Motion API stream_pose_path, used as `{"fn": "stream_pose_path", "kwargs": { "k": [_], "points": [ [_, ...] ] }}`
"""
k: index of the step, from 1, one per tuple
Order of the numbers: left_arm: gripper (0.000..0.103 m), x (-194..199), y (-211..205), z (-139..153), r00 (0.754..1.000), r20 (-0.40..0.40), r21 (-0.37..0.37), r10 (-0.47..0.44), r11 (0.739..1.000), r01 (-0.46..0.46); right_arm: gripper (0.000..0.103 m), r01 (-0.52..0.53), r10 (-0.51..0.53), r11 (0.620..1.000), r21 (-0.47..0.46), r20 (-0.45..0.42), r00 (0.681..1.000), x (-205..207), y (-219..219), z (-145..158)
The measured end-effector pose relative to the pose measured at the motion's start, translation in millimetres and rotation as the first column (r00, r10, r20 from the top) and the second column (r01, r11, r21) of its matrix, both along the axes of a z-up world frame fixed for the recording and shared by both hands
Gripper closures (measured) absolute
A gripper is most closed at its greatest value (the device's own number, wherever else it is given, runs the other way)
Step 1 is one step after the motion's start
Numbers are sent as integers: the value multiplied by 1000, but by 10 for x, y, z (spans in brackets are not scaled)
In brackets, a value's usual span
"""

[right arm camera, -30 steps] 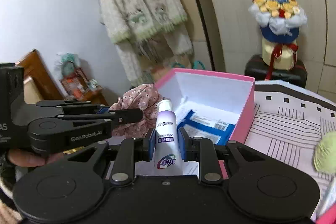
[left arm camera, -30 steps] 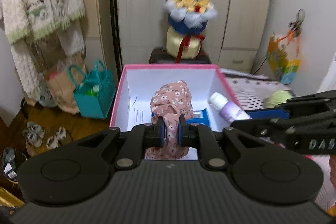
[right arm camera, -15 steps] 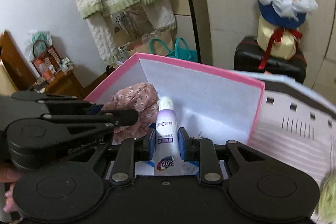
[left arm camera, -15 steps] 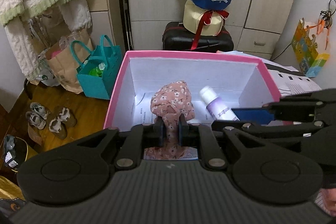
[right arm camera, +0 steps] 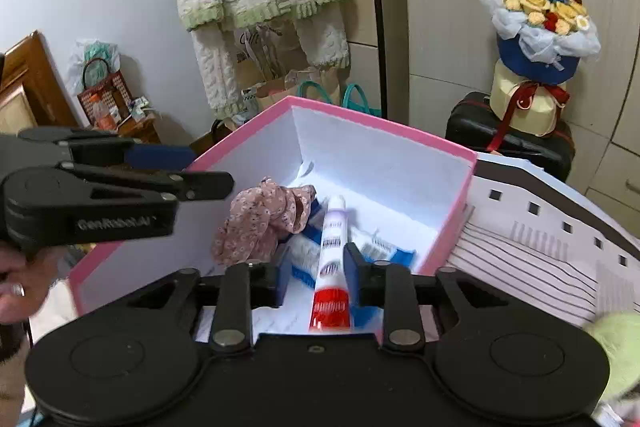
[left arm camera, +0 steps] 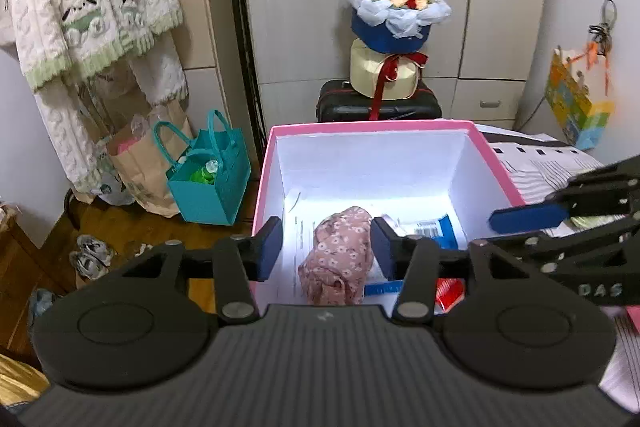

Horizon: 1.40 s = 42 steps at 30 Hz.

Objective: Organize soft objects
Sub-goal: 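Lower the cloth and tube into the pink box and open both grippers, then move both tools back toward the pink card and lilac plush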

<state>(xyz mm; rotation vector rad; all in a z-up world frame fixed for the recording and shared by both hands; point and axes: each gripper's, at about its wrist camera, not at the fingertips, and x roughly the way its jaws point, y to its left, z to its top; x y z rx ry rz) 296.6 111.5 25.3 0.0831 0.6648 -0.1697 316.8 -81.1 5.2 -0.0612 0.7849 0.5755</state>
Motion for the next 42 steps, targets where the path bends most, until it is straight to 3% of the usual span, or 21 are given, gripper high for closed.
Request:
{"fn": "stream_pose_path", "kwargs": {
  "k": [3, 10, 12, 23, 33, 38, 42],
  "points": [
    [48, -191, 26, 104, 1000, 10, 3, -24, 1000, 24, 49, -12, 12, 1000, -25, 13, 1000, -220, -63, 132],
    [30, -742, -30, 320, 993, 64, 36, -100, 995, 98, 34, -28, 29, 999, -40, 39, 999, -750, -385, 418],
    [27, -877, -69, 351, 989, 64, 34, -134, 991, 132, 25, -27, 30, 998, -48, 50, 998, -911, -492, 482],
    [13, -1566, -420, 407, 938, 57, 35, -341, 940, 339, 16, -18, 35, 992, -122, 137, 990, -1795, -943, 625],
    [13, -1932, -831, 290, 865, 10, 5, -501, 865, 501, 15, 54, -23, 984, -171, 177, 984, -2450, -1273, 371],
    [14, -1982, -1076, 164, 834, -6, -23, -552, 834, 551, 15, 119, -93, 981, -155, 170, 981, -2640, -1490, 90],
    [17, -1892, -1273, -15, 814, -46, -87, -579, 814, 574, 15, 188, -151, 966, -177, 205, 967, -2705, -1621, -188]
  ]
}}
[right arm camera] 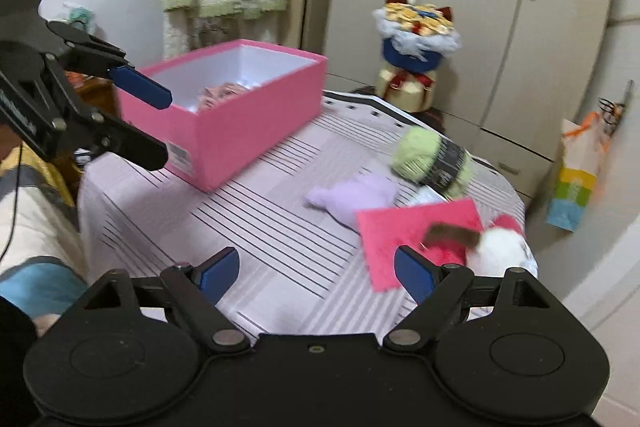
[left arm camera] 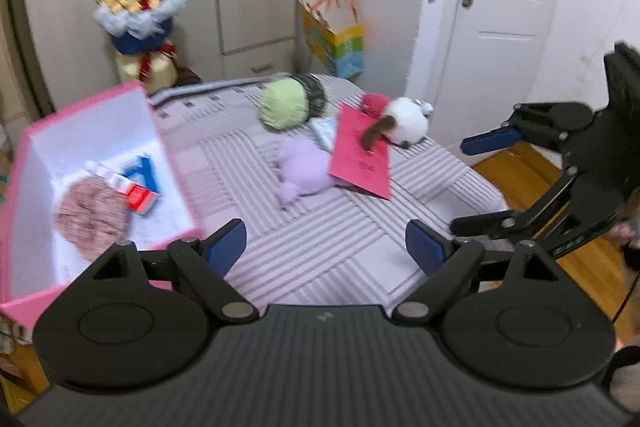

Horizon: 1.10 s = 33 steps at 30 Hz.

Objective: Organize soft objects
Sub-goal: 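Move both tools back toward the pink card and lilac plush, then grasp the pink card edge with the right gripper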

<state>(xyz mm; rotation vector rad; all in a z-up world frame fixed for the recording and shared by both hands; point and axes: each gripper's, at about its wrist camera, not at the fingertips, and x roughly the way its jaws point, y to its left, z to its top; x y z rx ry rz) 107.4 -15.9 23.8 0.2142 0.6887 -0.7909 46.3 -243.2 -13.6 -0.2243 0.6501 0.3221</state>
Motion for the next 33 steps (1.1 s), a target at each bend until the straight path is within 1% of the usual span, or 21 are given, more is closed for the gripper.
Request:
{"fn": "stream_pose_path", "kwargs": {
  "k": [4, 8, 9, 11, 12, 13, 15, 16, 17, 20, 22, 23, 24, 26, 28, 30, 33],
  "points": [
    [26, 81, -214, -198, 999, -33, -16, -10, 1000, 9, 16, 62, -62, 998, 13, 30, 998, 6, -100, -246],
    [30, 217, -399, -376, 997, -81, -50, -9, 999, 4, 20, 111, -112, 994, 17, 81, 990, 118, -155, -467],
    [30, 255, -440, -415, 995, -95, -56, -9, 998, 4, 22, 118, -118, 993, 12, 89, 989, 149, -159, -517],
    [32, 348, -536, -508, 993, -122, -69, -2, 998, -7, 24, 133, -130, 991, -18, 111, 985, 223, -163, -619],
    [34, 390, -577, -549, 991, -134, -77, 2, 997, -12, 29, 135, -130, 990, -36, 119, 984, 268, -159, -670],
    [35, 434, -615, -594, 989, -146, -85, 3, 996, -15, 31, 142, -134, 988, -56, 124, 983, 314, -155, -718],
    [37, 535, -691, -688, 985, -173, -103, 16, 994, -34, 41, 145, -137, 987, -72, 109, 985, 395, -158, -807],
    [39, 580, -727, -729, 983, -184, -110, 26, 993, -47, 43, 146, -139, 987, -71, 103, 985, 436, -160, -844],
    [44, 622, -769, -772, 981, -192, -114, 35, 992, -58, 44, 146, -138, 987, -74, 100, 985, 468, -152, -875],
    [51, 741, -894, -904, 975, -212, -116, 62, 989, -88, 44, 147, -132, 982, -120, 124, 983, 542, -96, -966],
    [54, 828, -965, -986, 970, -231, -125, 72, 987, -103, 45, 142, -123, 981, -135, 138, 983, 576, -62, -1003],
    [56, 864, -993, -1020, 967, -242, -130, 76, 985, -110, 48, 138, -120, 981, -136, 137, 983, 597, -51, -1014],
    [58, 902, -1021, -1050, 964, -253, -135, 81, 984, -118, 55, 138, -120, 981, -135, 130, 984, 624, -45, -1023],
    [62, 966, -1078, -1117, 959, -269, -141, 92, 981, -133, 60, 139, -126, 984, -112, 109, 986, 670, -48, -1020],
    [62, 1022, -1116, -1179, 953, -283, -149, 109, 976, -156, 61, 139, -130, 986, -88, 100, 986, 694, -55, -1015],
    [62, 1064, -1145, -1231, 948, -289, -151, 132, 972, -181, 61, 142, -131, 985, -98, 109, 985, 704, -40, -1025],
    [62, 1071, -1190, -1257, 953, -251, -164, 170, 963, -215, 61, 143, -131, 984, -103, 115, 985, 717, -32, -1040]
  ]
}}
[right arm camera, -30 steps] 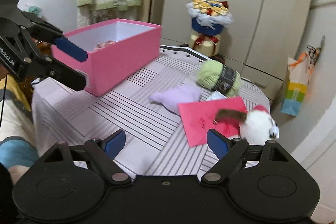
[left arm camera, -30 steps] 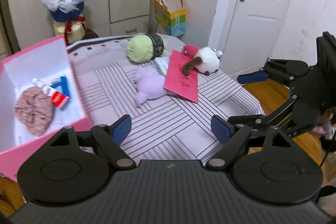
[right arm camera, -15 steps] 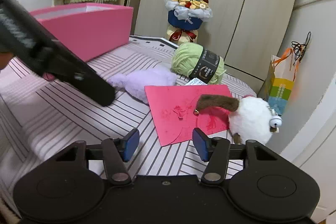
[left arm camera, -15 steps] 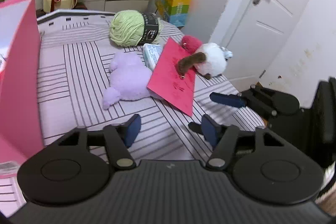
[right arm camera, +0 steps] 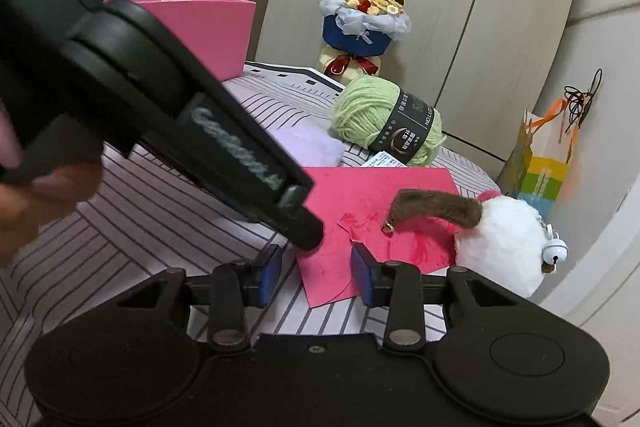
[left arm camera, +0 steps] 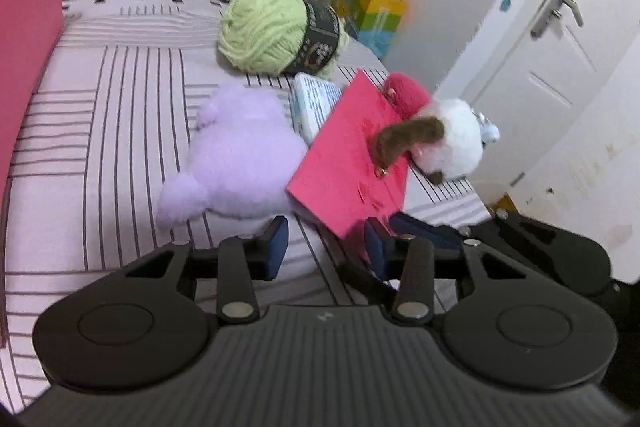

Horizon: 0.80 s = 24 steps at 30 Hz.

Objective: Organize soft objects
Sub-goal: 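Grasp the pink card edge with the right gripper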

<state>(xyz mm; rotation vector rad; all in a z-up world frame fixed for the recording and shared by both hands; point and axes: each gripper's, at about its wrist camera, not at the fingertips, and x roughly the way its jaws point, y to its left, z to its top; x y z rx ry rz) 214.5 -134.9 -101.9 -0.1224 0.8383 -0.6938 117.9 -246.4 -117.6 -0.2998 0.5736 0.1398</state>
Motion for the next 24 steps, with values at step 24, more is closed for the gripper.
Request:
{"fn": "stream_pose_path", "kwargs": {
  "k": [24],
  "points": [
    [97, -103, 103, -3, 995, -44, -237, 84, 967, -93, 62, 55, -60, 995, 89, 50, 997, -44, -77, -79]
  ]
}}
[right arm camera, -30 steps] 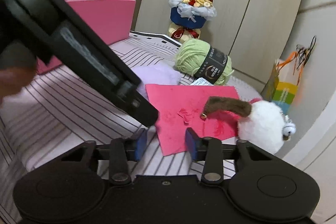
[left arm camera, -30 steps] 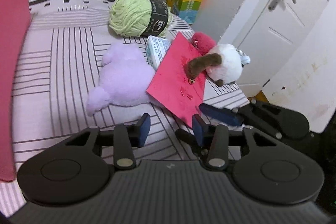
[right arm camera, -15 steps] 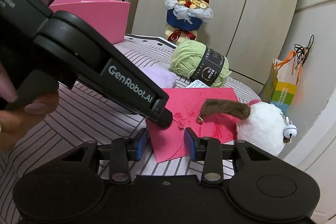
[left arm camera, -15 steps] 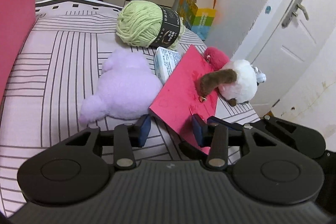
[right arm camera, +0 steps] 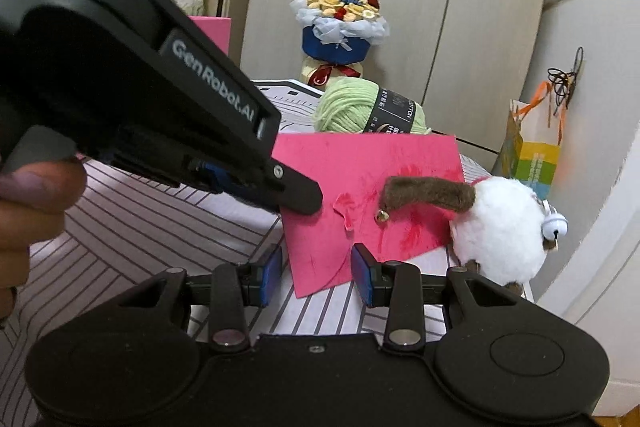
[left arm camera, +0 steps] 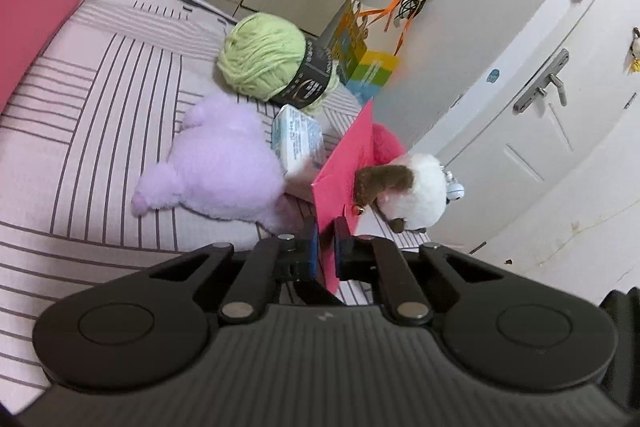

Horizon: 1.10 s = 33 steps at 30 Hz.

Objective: Organize soft objects
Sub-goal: 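Grasp the pink card edge with the right gripper, then lift the pink card and carry it over the pink box with the right gripper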

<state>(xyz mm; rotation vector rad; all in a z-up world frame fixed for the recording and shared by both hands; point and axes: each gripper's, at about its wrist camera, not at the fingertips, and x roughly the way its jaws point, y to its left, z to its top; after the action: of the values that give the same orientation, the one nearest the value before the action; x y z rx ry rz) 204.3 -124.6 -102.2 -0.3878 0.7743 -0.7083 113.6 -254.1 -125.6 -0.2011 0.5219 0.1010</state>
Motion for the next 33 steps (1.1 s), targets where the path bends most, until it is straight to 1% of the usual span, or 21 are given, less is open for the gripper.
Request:
{"fn": "stream_pose_path", "kwargs": {
  "k": [6, 11, 12, 14, 15, 18, 20, 23, 25, 28, 30, 33],
  "points": [
    [97, -44, 52, 13, 1000, -17, -14, 15, 1000, -15, 62, 29, -25, 997, -77, 50, 998, -70, 192, -37],
    [98, -87, 89, 44, 1000, -19, -16, 21, 1000, -21, 63, 80, -73, 994, -77, 87, 993, -82, 271, -19],
    [99, -96, 98, 55, 1000, -17, -17, 19, 1000, -19, 73, 99, -92, 993, -70, 91, 992, -83, 266, -18],
    [100, -114, 114, 70, 1000, -15, -26, 10, 1000, -11, 78, 111, -106, 993, -48, 103, 989, -116, 261, -17],
    [100, -125, 117, 83, 1000, -10, -28, 7, 1000, -7, 82, 111, -106, 993, -38, 122, 987, -151, 264, -9],
    [100, -163, 103, 133, 1000, 10, -28, -7, 1000, 7, 89, 118, -109, 992, -46, 161, 981, -227, 319, -2],
    [97, -197, 70, 153, 999, 36, -7, -8, 1000, 8, 90, 128, -115, 990, -64, 182, 977, -272, 388, -8],
    [96, -241, 5, 166, 996, 87, 38, 6, 999, -10, 90, 116, -104, 991, -61, 175, 979, -321, 453, -13],
    [92, -252, -30, 165, 993, 115, 55, 29, 998, -36, 90, 120, -106, 990, -73, 176, 979, -322, 464, -15],
    [91, -279, -42, 179, 985, 165, 68, 44, 996, -55, 90, 120, -106, 990, -74, 173, 979, -375, 493, -5],
    [96, -301, -40, 195, 984, 174, 66, 32, 997, -45, 91, 125, -109, 989, -83, 176, 978, -379, 492, -4],
    [97, -357, -31, 230, 982, 185, 73, 23, 997, -37, 91, 122, -106, 989, -87, 177, 979, -403, 509, -1]
  ]
}}
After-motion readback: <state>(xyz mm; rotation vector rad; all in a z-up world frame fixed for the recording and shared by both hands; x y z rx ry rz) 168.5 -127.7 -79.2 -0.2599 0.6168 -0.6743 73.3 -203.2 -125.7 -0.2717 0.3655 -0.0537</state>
